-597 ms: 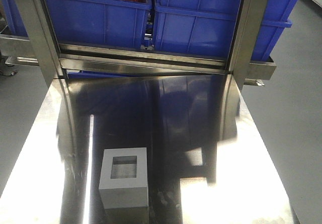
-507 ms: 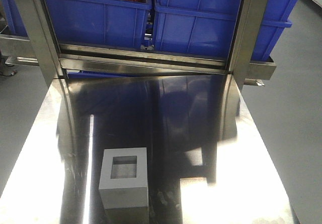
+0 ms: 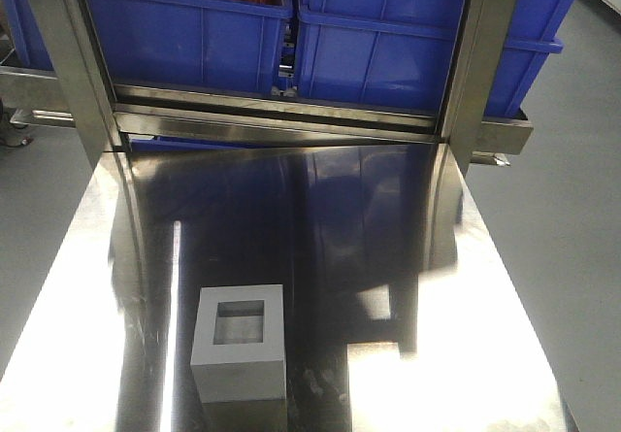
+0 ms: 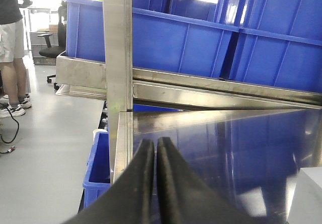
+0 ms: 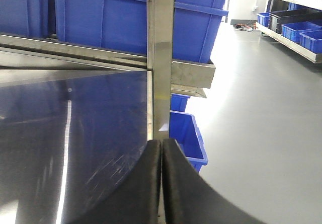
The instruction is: Sort gray base to blue bin
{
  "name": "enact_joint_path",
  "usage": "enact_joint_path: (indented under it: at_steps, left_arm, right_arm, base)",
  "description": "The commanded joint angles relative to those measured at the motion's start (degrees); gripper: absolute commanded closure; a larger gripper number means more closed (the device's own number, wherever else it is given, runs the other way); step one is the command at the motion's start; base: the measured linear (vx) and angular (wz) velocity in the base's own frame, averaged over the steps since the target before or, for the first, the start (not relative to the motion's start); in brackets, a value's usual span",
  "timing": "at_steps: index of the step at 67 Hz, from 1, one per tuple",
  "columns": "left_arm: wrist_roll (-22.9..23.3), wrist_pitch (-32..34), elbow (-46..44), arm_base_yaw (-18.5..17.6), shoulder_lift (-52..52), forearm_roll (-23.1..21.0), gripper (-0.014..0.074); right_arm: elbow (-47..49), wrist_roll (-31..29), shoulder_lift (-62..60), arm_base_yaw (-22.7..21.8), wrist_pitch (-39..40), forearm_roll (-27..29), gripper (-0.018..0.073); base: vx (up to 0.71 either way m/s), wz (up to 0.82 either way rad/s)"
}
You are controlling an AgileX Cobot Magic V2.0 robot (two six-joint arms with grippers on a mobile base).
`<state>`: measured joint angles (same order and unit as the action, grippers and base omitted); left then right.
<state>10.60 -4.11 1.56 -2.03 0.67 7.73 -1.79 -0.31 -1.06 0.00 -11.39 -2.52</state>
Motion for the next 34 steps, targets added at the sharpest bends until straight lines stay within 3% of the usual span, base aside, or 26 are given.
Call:
enact_joint_path:
  at_steps: [1, 34]
  left_arm:
    - [0.2, 4.1, -0.7, -0.4, 0.9, -0.4, 0.0603]
    - [0.2, 4.1, -0.7, -0.4, 0.9, -0.4, 0.0603]
  right_arm:
    - [-0.3, -0.4, -0.4, -0.3, 4.1, -0.5, 0.0564]
    - [-0.3, -0.4, -0.4, -0.3, 4.2, -0.5, 0.0564]
  base:
    - [0.0, 0.0]
    - [0.0, 0.0]
